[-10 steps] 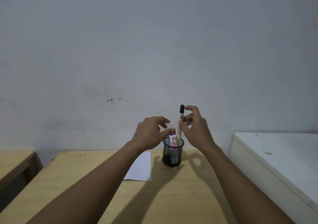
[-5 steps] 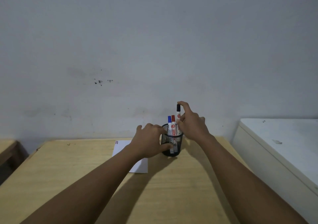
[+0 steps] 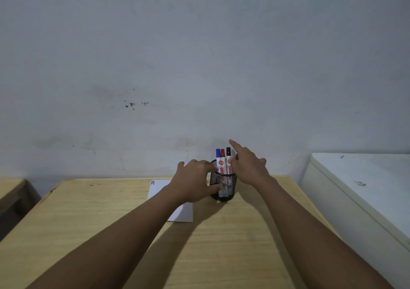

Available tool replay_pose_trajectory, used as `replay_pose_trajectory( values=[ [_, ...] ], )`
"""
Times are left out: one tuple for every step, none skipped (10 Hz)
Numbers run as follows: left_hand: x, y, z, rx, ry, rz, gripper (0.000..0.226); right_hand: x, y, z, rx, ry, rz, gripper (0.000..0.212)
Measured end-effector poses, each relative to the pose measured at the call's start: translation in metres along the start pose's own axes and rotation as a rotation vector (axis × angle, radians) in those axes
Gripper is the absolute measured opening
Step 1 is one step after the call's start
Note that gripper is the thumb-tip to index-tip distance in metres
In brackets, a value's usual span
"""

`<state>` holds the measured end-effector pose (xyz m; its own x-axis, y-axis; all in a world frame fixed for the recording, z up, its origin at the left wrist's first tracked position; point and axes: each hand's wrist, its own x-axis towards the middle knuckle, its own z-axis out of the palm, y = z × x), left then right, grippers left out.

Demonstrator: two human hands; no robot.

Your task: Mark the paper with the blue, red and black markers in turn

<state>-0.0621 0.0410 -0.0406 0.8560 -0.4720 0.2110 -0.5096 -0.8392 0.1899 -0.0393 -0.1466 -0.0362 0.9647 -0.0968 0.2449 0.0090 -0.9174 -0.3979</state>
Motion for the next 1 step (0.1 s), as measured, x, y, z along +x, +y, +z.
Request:
replay_pose_trajectory(
  values=[
    [-0.0061,-0.0021,-0.0054,-0.033,0.036,-0.018,0.069,-0.0056,-0.0081,-0.0046,-0.025,0.079,-0.017,0.057]
  ],
)
